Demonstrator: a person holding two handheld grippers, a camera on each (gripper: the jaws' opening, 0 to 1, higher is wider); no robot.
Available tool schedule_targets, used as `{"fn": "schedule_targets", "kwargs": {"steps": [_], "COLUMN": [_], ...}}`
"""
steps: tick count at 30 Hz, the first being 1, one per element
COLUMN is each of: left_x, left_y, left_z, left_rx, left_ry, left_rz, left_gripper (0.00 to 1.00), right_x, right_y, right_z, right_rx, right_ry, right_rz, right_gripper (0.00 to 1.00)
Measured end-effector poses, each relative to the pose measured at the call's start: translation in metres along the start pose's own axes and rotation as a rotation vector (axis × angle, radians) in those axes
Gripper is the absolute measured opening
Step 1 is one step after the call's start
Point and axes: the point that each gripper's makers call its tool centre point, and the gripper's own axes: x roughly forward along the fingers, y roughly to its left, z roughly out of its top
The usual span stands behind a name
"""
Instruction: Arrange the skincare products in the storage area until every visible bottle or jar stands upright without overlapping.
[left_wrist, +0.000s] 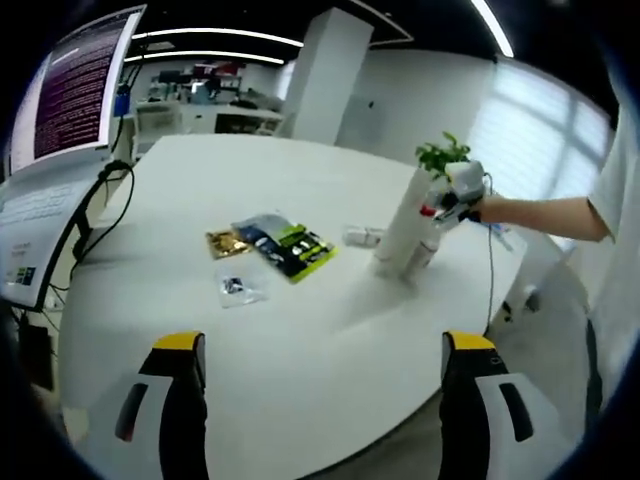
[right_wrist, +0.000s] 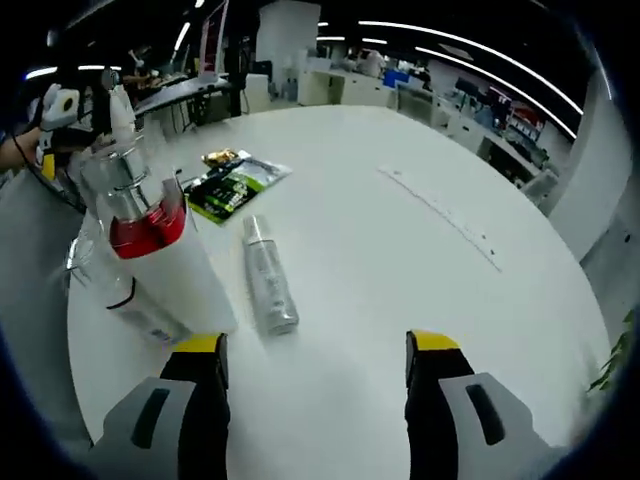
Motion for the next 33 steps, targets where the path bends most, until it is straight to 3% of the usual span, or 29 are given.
{"fn": "schedule_targets", "kwargs": {"steps": [13, 27, 33], "left_x": [0.017, 0.021, 0.022], "left_y": [0.0, 0.001, 0.0], "left_z": [-0.001, -0.001, 0.001], "left_rx": [-0.013, -0.024, -0.019], "left_ry": [0.023, 0.026, 0.029], "left_rz": [-0.025, -0.037, -0.034], "left_gripper": [0.89, 0.89, 0.89], "right_x": [0.047, 0.068, 0.075], "right_y": [0.009, 0.027, 0.031], "right_z": [0.014, 0.026, 0.023], "right_rx": [-0.047, -0.086, -0.096], "right_ry": [-0.044, -0.073, -0.066], "right_rz": [0.149, 0.249, 0.269], "right_gripper": [0.52, 0.38, 0.29]}}
